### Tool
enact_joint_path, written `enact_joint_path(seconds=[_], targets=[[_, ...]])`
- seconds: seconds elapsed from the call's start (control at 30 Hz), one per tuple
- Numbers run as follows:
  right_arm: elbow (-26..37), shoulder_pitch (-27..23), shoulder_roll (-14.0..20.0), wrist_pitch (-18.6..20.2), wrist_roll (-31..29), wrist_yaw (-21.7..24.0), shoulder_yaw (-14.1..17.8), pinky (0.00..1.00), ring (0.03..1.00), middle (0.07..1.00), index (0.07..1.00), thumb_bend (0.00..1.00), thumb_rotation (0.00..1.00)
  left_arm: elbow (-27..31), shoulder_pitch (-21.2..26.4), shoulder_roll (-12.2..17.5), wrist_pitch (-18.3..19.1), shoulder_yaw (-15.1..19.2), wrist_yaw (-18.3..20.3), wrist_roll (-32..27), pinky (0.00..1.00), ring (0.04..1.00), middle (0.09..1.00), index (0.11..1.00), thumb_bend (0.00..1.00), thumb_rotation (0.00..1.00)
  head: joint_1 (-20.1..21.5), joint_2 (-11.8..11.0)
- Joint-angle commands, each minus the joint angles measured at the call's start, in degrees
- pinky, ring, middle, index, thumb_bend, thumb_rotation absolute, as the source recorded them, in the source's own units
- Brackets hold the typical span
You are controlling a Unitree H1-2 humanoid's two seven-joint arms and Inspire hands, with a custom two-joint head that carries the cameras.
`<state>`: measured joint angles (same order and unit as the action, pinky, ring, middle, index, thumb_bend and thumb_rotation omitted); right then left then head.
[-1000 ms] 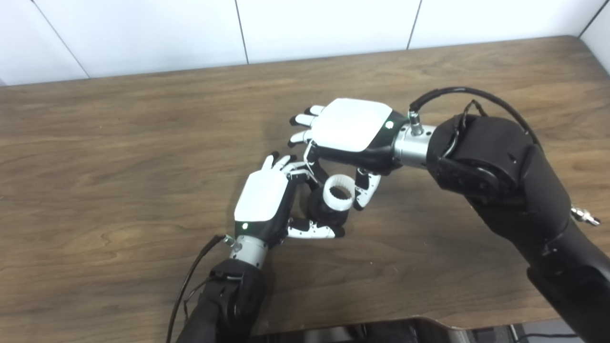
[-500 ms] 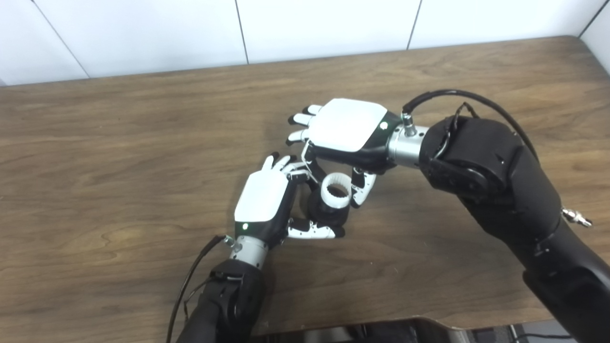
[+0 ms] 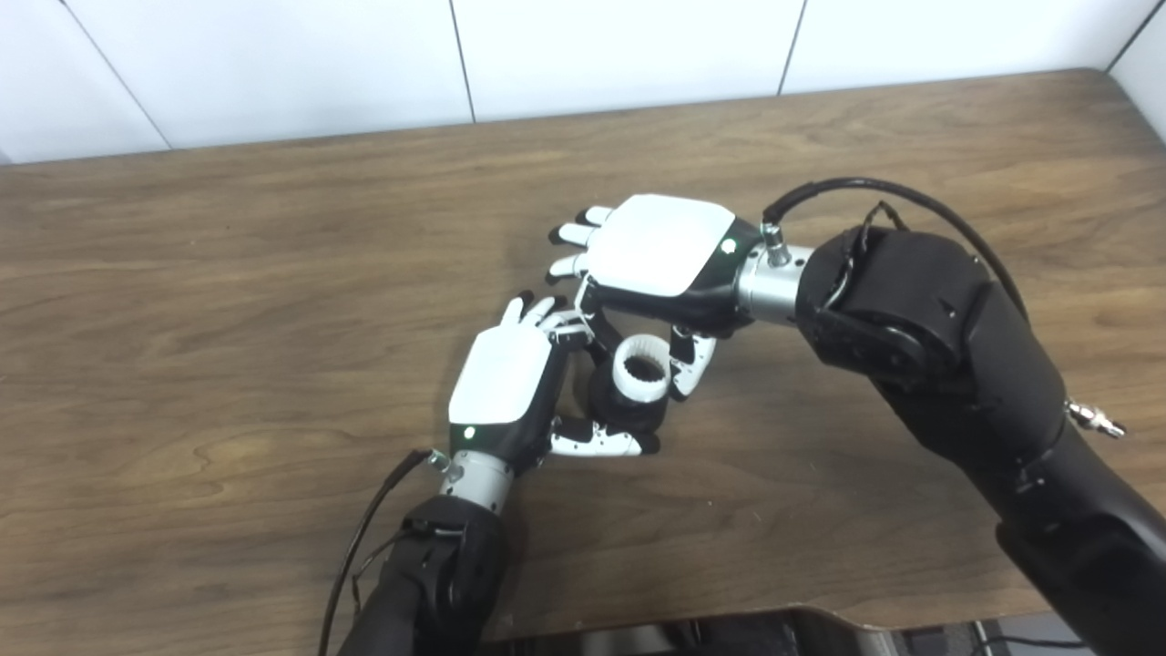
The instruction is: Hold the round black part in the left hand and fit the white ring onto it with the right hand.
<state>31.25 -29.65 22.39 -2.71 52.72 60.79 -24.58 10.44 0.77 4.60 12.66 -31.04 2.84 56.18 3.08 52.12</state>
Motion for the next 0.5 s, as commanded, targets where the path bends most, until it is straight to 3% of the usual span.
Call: enact_joint_path(seconds=[0.0, 0.47], targets=[[0.4, -1.6, -0.4, -0.3, -0.1, -1.6, 0.8, 1.00, 1.000, 0.909, 0.484, 0.53, 0.14, -0.2, -0.6, -0.3, 0.5, -1.1, 2.9, 0.5, 1.00, 0.918, 0.812, 0.481, 0.53, 0.06, 0.0, 0.0], [0.3, -1.7, -1.3, -0.5, -0.5, -1.8, 0.7, 1.00, 1.000, 0.919, 0.483, 0.53, 0.14, -0.5, -0.4, -0.5, 0.6, -1.4, 3.2, 1.1, 1.00, 0.924, 0.816, 0.481, 0.53, 0.06, -0.5, 0.2]])
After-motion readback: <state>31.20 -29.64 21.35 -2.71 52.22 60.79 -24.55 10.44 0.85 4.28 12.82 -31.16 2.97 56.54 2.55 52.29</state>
